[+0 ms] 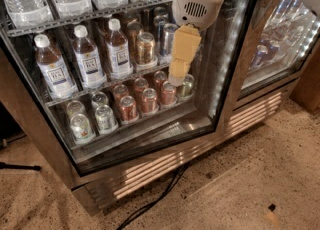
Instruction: Close left fridge door
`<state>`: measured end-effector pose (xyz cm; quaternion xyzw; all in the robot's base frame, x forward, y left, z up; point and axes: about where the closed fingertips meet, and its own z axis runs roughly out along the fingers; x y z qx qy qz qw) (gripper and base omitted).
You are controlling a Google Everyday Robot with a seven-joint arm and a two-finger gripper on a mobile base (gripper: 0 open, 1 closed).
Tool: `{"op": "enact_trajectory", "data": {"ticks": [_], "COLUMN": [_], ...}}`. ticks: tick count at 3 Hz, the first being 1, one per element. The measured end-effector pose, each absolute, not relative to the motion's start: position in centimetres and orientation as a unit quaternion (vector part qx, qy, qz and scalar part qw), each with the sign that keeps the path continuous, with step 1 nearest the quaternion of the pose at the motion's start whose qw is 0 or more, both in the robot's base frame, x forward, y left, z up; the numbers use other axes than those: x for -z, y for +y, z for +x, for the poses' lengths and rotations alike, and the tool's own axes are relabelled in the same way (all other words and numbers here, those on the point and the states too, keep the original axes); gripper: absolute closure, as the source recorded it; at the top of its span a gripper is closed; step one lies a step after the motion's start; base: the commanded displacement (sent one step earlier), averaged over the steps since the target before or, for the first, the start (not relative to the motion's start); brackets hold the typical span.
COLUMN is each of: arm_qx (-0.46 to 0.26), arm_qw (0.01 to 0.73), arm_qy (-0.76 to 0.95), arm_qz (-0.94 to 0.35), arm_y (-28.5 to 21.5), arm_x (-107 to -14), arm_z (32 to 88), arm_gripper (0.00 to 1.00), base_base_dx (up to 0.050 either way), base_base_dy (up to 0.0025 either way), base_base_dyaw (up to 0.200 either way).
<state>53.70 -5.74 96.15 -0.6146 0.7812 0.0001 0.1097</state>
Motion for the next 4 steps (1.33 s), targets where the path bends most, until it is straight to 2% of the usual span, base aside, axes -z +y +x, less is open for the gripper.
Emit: {"op": "enact_trajectory", "data": {"ticks": [2,3,4], "arm_qx": [0.000,0.000,0.000], "arm_qw": [0.110,0.110,0.110], "arm_qy": [0.781,0.781,0.781], "arm_qz": [-0.615,-0.615,-0.615], "arm_y": [-5.74,-5.74,-5.74], "arm_x": [-96.15,-96.15,-96.15], "arm_z": [53.70,53.70,53.70], "arm_gripper": [0.00,0.00,0.00], "base_base_dx": [0.047,-0.050,0.000], "base_base_dy": [0.00000,0.00001,0.00000], "base_base_dyaw": [0.000,0.000,0.000]}}
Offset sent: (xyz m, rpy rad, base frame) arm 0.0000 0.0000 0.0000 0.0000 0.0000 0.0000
